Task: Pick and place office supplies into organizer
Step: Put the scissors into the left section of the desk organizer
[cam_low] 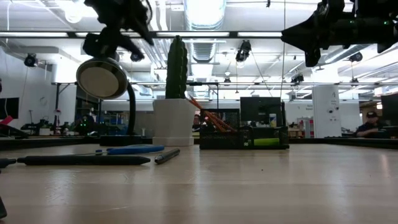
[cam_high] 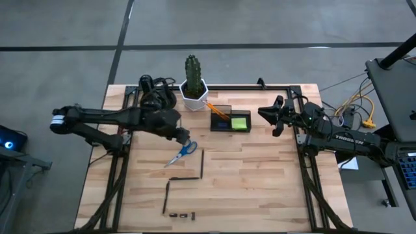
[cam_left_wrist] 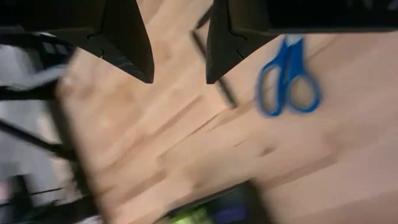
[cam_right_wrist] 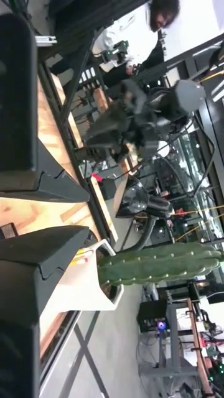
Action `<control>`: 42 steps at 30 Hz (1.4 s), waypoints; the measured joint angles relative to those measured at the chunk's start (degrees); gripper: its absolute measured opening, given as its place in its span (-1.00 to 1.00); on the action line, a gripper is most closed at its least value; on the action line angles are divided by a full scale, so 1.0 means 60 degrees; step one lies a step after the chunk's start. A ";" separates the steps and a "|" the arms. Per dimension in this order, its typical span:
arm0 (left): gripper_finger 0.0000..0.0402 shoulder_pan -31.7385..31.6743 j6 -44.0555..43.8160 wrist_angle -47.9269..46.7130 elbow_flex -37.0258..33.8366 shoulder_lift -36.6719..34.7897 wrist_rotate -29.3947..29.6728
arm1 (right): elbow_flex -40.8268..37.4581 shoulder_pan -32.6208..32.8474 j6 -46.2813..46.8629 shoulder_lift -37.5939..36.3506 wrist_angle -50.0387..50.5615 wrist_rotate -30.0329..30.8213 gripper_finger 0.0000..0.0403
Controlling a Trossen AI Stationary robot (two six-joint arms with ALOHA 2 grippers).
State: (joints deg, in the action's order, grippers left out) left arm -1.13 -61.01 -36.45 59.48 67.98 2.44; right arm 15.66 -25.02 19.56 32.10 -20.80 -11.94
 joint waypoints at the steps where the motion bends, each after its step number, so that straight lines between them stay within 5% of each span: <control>1: -0.35 0.0000 -0.0031 -0.0366 0.0200 0.0300 0.0005 | 0.0000 0.0001 -0.0006 0.0000 0.0000 0.0005 -0.70; 14: -0.35 -0.0004 0.0473 -0.1694 0.1975 0.3333 -0.0654 | 0.0000 0.0001 -0.0589 -0.0003 0.0097 0.0017 -0.71; 27: -0.35 -0.0138 0.0600 -0.1855 0.2034 0.3750 -0.1320 | 0.0000 0.0001 -0.0624 -0.0004 0.0153 0.0010 -0.71; 33: -0.34 -0.0182 0.1799 -0.1854 0.2027 0.3702 -0.1535 | 0.0000 0.0001 -0.0624 0.0000 0.0171 0.0002 -0.71; 42: 0.07 -0.0329 0.1751 -0.1841 0.1895 0.3917 -0.1350 | -0.0002 0.0001 -0.0854 -0.0001 0.0271 0.0002 -0.72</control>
State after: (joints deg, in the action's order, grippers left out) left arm -3.10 -50.50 -47.49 70.85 91.48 -5.66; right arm 15.65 -25.02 14.43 32.09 -19.17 -11.92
